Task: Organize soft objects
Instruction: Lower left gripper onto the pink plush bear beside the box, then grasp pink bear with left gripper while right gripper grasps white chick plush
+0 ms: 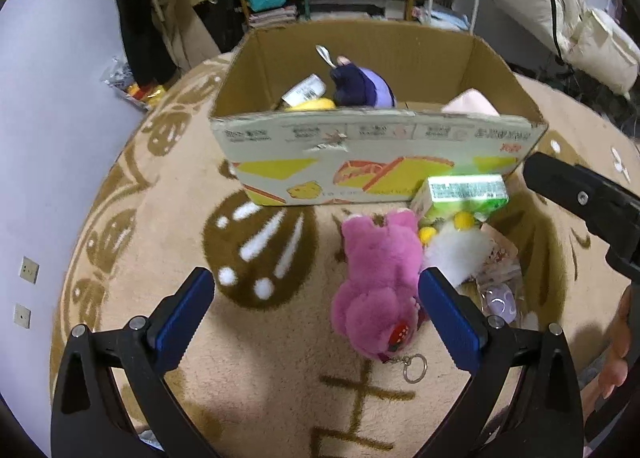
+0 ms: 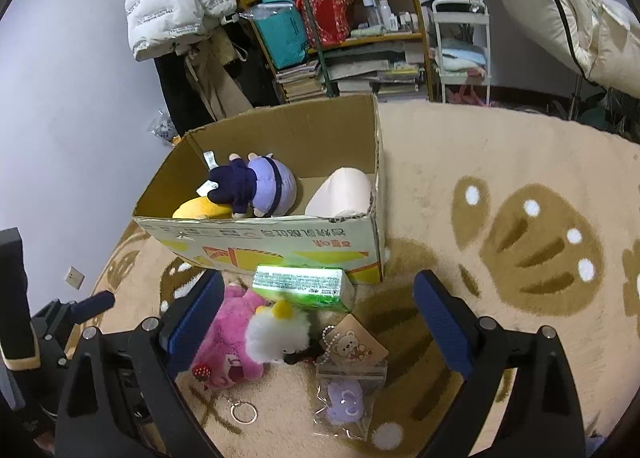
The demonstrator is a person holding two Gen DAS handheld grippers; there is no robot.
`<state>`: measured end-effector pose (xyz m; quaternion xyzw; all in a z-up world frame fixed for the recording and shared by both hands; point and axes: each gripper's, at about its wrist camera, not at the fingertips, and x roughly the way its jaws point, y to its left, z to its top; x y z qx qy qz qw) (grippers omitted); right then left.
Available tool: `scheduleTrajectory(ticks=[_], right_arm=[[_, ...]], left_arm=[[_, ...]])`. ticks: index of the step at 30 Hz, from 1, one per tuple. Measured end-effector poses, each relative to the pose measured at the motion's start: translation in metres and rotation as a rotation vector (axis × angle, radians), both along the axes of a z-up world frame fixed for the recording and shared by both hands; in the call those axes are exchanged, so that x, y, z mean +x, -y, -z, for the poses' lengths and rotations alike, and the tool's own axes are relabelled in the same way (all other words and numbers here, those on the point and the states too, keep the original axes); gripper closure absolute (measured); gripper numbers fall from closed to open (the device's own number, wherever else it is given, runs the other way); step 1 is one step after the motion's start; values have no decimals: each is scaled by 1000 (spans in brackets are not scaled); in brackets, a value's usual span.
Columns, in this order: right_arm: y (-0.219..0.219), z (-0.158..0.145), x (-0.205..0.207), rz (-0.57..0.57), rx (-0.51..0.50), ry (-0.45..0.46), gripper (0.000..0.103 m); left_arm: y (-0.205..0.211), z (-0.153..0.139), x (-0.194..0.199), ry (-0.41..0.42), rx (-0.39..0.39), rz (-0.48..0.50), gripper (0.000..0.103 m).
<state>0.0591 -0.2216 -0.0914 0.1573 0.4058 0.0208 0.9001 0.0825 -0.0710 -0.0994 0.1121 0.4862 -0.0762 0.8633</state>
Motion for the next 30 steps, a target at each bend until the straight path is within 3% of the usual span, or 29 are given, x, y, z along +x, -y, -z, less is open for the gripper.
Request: scheduleTrajectory(ticks=[19,30], right_arm=[[-10,42,30,-62,62,-177,3],[-27,69,44,-121,103,-278,4]], left_arm=[[20,40,25,-111,58,40,2],[16,56,36,-196,13,10,2]])
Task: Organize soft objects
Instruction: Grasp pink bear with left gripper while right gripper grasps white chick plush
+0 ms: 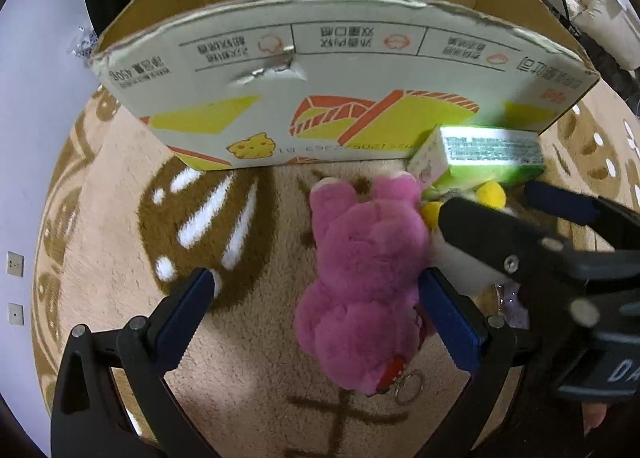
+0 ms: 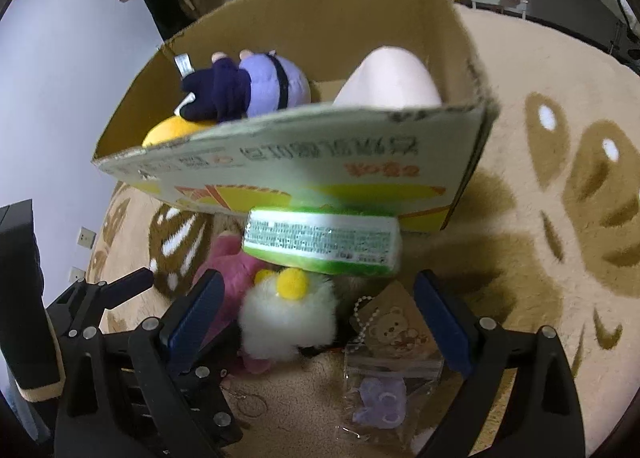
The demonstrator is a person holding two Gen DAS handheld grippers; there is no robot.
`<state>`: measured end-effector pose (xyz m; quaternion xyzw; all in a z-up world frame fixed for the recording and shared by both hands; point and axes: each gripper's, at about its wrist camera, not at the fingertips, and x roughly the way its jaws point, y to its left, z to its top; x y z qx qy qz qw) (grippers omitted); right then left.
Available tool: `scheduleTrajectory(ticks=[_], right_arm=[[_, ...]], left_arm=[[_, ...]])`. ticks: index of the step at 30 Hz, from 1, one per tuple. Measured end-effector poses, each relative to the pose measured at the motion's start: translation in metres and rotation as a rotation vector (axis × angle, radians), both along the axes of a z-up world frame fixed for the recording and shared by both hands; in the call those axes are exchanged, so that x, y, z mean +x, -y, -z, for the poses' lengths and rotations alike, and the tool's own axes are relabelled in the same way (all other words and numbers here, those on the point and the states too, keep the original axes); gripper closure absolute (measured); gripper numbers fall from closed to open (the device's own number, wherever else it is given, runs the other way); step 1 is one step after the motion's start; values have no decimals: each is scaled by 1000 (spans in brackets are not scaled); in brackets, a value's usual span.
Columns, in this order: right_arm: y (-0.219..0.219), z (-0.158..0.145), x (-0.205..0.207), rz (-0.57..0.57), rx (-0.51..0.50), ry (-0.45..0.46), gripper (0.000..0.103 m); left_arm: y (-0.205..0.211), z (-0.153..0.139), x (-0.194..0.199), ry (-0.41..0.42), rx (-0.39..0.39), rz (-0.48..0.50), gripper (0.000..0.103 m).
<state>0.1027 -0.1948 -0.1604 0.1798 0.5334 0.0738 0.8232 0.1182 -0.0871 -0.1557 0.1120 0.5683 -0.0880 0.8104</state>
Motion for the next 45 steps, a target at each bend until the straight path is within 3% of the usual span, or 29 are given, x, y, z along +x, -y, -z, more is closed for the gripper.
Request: scheduleTrajectory(ticks=[2,8,26,31,34,37,38,45], right_arm=[[-2,7,2,-5,12,-27,11],[-4,14,2,-8,-3,-57,20],[-4,15,-1,-10,-34,-88,24],[-9,14,-2,-20,-44,-93,29],[-14,16,-3,-49,-14,-91,46],[-15,16,-3,-54,-1,-87,53],[-13,17,-3,-57,40,-95,61],[-19,12,-3,-79,17,-67,67]], left_arm=[[0,1,2,-3,-3,-3,2],[-1,6,4,-23,-13,-8,2],[-12,24,2,-90,-61,-20,3],[-11,28,-1,-115,-91,-19,14],[-6,29,-5,-115,-120,1,31],[0,30,-10,-111,-134,15,39],[0,30,-11,-112,-135,15,39],[3,29,-17,-117,-150,4,45]])
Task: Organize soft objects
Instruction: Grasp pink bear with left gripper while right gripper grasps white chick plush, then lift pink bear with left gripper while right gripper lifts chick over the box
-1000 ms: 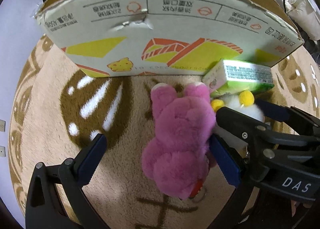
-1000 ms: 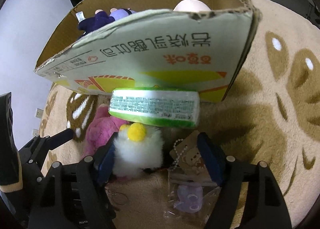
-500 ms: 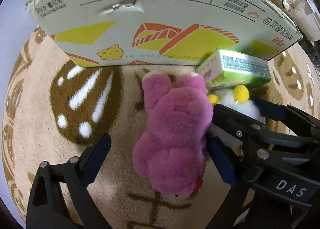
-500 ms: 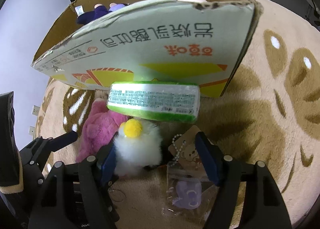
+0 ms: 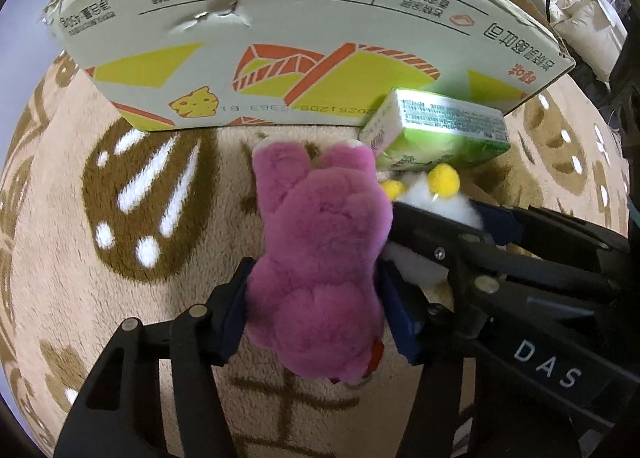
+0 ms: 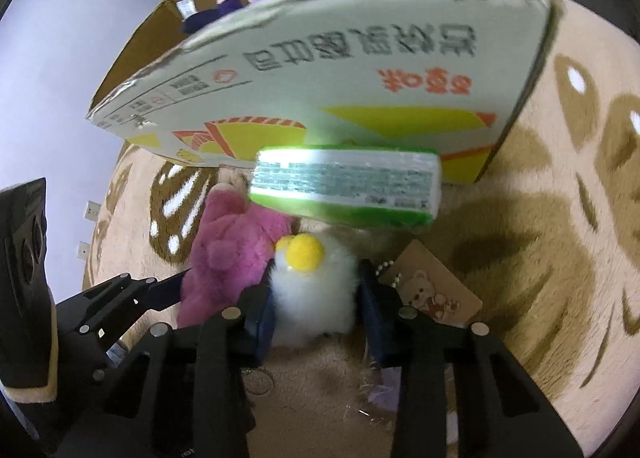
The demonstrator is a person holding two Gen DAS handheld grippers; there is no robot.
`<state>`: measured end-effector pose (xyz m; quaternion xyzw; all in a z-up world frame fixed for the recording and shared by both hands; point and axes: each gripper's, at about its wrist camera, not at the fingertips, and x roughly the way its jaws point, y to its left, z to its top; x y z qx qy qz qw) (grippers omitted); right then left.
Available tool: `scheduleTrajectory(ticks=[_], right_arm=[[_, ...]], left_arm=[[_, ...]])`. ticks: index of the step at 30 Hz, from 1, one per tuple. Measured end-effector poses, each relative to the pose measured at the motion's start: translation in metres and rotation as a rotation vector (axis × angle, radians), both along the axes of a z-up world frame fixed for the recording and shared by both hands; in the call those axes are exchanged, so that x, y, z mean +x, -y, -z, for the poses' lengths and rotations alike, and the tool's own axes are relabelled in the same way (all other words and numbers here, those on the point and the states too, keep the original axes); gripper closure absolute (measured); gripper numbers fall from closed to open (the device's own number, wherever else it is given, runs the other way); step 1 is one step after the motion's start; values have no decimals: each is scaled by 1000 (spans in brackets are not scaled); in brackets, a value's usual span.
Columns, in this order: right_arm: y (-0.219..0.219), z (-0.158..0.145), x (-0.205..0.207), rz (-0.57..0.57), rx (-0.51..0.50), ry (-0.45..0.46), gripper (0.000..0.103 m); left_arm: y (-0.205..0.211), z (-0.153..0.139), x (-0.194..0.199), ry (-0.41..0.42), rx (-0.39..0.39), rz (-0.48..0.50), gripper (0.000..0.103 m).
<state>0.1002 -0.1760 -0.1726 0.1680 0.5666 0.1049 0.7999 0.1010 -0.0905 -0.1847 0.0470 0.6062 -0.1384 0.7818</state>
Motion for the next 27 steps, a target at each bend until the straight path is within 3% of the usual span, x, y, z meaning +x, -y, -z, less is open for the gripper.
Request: scheduleTrajectory(ticks=[14,17,22,27], right_arm=[[24,-30,-17,72,-16,123,69],[28,-42,-23,84,-17,177,69],[30,-64,-33,103,-20,275,69],[31,-83,-43,119,-27,377,69]], left_arm=[[-24,-20,-16,62,4,-76,48],[-27,-30,-19,113,33,-78,49],[-39,-52,-36,179,-5,-94,49],[-39,-78,-47,298,-20,-113,49]])
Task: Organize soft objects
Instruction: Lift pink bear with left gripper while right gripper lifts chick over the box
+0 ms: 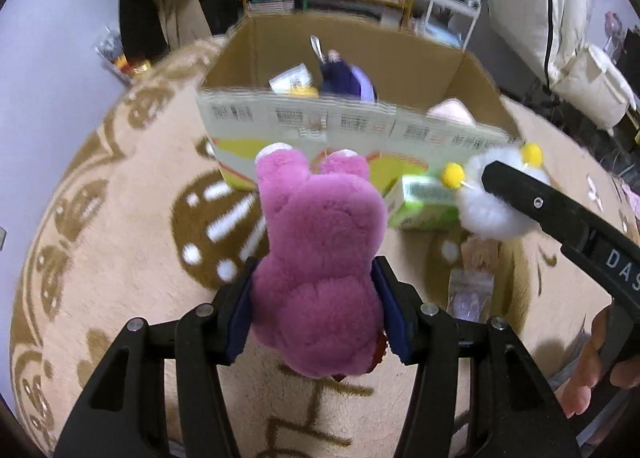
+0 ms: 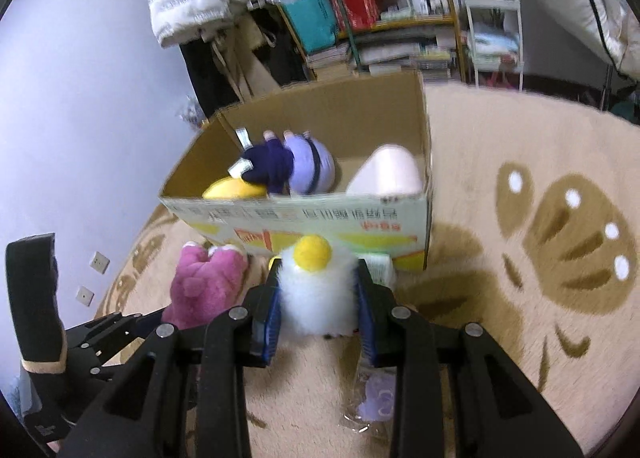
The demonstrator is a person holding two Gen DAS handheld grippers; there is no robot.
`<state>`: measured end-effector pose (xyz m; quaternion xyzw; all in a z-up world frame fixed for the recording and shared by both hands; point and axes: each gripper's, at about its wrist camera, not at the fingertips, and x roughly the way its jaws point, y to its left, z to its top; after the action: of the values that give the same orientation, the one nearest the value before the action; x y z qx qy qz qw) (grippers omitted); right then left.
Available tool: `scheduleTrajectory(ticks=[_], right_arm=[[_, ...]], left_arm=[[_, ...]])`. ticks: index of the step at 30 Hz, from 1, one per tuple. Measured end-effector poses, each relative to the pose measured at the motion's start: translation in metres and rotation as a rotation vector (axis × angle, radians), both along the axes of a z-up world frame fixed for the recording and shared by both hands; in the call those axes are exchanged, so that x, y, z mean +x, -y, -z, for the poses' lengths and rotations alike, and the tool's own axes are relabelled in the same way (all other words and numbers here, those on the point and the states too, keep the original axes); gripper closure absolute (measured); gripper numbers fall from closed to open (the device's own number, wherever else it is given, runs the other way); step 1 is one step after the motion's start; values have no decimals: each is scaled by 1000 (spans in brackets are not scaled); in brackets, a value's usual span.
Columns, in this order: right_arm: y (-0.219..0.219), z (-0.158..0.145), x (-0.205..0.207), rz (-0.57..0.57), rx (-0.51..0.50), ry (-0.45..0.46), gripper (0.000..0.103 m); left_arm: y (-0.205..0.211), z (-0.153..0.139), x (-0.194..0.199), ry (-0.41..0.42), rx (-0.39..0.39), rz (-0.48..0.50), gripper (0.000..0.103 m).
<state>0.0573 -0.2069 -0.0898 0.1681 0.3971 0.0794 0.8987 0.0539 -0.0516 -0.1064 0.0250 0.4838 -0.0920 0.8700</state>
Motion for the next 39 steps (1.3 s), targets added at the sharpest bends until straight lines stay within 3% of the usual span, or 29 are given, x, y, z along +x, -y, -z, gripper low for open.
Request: scheduleTrajectory(ticks=[9,17,27,32,39], right_arm=[[7,-34,-12,29,12,176,69],[11,-63,-8,36,-13,306,69],[22,-67,23,42,-17,347,69],[18,-75,37,9,-41,394,69],[11,-74,47,-30,-53,416,69]], left_arm=[[-2,-48,-7,256,21,-54,49],[-6,-80,9,448,25,-80,49],[-8,-100,50,542,35,-63,49],[-2,-90,70,499,41,-57,49],[18,-69,79,452,127,15,48]])
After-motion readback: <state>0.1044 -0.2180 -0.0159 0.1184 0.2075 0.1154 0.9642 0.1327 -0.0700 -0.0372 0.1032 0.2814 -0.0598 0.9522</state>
